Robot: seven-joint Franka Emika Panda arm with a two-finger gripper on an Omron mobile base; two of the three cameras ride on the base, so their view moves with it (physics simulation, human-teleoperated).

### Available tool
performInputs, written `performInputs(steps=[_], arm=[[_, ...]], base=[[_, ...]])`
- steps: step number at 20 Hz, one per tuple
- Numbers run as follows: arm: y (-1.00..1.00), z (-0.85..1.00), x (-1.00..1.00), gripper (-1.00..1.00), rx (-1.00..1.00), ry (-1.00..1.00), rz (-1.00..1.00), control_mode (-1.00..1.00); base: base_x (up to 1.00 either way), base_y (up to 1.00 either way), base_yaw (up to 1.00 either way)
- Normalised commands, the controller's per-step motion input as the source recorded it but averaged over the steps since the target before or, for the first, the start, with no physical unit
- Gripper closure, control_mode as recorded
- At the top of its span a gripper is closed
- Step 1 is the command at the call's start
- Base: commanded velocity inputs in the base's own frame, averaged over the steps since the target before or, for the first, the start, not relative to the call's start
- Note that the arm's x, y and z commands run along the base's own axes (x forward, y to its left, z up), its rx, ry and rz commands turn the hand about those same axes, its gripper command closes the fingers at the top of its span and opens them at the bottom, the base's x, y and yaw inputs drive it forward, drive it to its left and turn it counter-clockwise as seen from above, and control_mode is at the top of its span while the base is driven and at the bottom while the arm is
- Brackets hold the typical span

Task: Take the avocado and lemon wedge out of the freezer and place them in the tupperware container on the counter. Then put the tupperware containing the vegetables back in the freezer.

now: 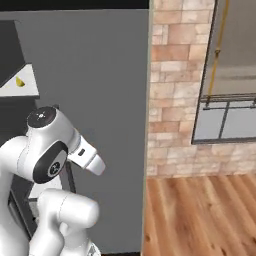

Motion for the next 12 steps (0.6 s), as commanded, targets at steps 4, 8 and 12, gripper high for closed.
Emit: performInputs(steps=[4, 8, 12], arm=[[0.0, 0.0, 0.0, -1.0, 0.0, 0.0, 0.0, 1.0], [0.0, 0.0, 0.0, -1.0, 0.0, 0.0, 0.0, 1.0], [0.0, 0.0, 0.0, -1.0, 0.0, 0.0, 0.0, 1.0]], base=[[-0.19, 0.0, 0.75], [0.0, 0.0, 0.71], [0.0, 0.08, 0.56]])
